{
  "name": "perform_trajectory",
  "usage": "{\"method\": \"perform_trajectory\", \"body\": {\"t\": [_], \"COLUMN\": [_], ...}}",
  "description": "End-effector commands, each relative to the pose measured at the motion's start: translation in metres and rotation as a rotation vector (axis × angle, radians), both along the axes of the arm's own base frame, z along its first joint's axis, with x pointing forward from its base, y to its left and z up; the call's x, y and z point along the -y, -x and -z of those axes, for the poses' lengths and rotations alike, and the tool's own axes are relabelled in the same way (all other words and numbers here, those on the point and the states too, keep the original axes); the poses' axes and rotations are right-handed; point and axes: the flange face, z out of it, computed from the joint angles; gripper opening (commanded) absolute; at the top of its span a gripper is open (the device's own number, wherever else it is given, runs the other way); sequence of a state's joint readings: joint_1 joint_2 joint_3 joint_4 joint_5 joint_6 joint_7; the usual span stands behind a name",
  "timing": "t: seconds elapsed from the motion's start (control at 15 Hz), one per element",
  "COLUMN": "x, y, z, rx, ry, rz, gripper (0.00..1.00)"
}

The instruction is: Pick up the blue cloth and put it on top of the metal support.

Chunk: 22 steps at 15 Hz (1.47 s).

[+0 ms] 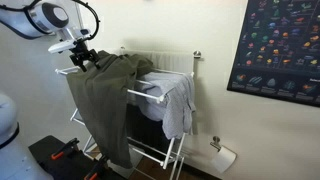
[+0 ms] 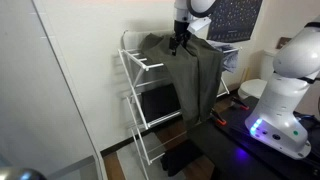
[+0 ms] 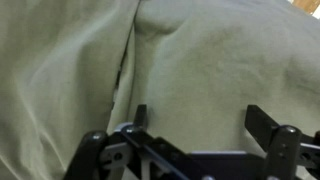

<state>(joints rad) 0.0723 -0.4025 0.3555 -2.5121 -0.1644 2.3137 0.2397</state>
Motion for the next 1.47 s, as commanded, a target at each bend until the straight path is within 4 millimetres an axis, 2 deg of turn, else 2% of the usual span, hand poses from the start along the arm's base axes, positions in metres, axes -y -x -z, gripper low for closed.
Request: {"method": "perform_trajectory", "body": {"t": [0.0,0.27,0.4,0.53,0.8,1.0,1.2,1.4], "x": [0.000,0.000,0.009,0.028,0.099,0.164,0.230,0.296], "y": [0.000,0.000,-0.006,-0.017,-0.040,-0.050,-0.054,-0.051], "z": [0.000,0.000,-0.004,-0.014,-0.046,-0.072,-0.096,-0.111], "rx": [-0.001,-0.001,-0.028,-0.046,-0.094,-0.125,-0.132,-0.093], "ry": [0.000,0.000,-0.026,-0.079,-0.273,-0.421,-0.544,-0.631], "rz": [0.000,0.000,0.019,0.065,0.195,0.313,0.450,0.610], "gripper": [1.00,1.00,1.00,1.00,1.00,1.00,1.00,1.00]}}
